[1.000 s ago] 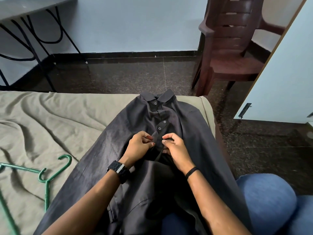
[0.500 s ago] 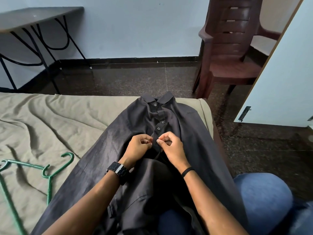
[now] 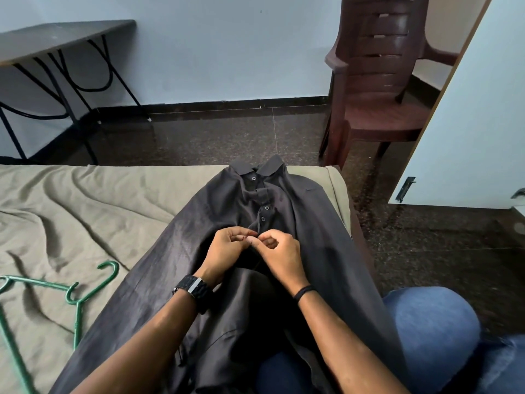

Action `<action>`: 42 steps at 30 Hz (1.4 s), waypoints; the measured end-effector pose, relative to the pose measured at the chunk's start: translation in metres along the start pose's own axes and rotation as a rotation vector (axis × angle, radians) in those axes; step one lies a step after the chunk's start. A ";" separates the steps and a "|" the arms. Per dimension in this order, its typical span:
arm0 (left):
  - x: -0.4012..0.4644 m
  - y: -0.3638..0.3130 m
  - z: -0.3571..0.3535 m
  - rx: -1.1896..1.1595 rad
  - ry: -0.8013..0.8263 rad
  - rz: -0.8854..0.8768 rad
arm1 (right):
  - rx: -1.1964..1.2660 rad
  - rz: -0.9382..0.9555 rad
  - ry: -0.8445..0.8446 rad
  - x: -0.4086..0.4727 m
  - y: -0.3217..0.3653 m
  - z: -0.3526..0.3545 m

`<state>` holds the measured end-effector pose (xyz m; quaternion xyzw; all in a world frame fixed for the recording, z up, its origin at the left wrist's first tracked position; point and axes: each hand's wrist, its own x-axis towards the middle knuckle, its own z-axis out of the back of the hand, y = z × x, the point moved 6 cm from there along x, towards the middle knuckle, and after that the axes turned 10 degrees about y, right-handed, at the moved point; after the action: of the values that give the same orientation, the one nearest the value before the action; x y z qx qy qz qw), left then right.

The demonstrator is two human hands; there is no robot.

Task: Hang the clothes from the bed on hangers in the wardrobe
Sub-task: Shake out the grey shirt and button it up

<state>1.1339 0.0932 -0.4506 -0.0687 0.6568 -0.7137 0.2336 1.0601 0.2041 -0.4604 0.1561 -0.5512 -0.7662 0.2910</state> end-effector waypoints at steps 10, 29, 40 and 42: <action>0.002 -0.003 0.010 0.218 -0.085 0.000 | -0.004 -0.108 -0.050 0.000 -0.009 0.010; 0.003 -0.001 0.003 0.358 -0.071 -0.030 | -0.087 0.153 -0.022 -0.009 0.021 0.005; 0.000 0.017 0.005 -0.133 -0.112 -0.002 | -0.034 0.106 0.017 -0.006 0.013 0.000; 0.000 0.016 0.005 -0.163 -0.120 -0.008 | 0.013 0.095 0.007 -0.006 0.011 0.001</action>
<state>1.1393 0.0880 -0.4652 -0.1325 0.6973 -0.6534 0.2633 1.0670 0.2057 -0.4506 0.1344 -0.5619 -0.7475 0.3278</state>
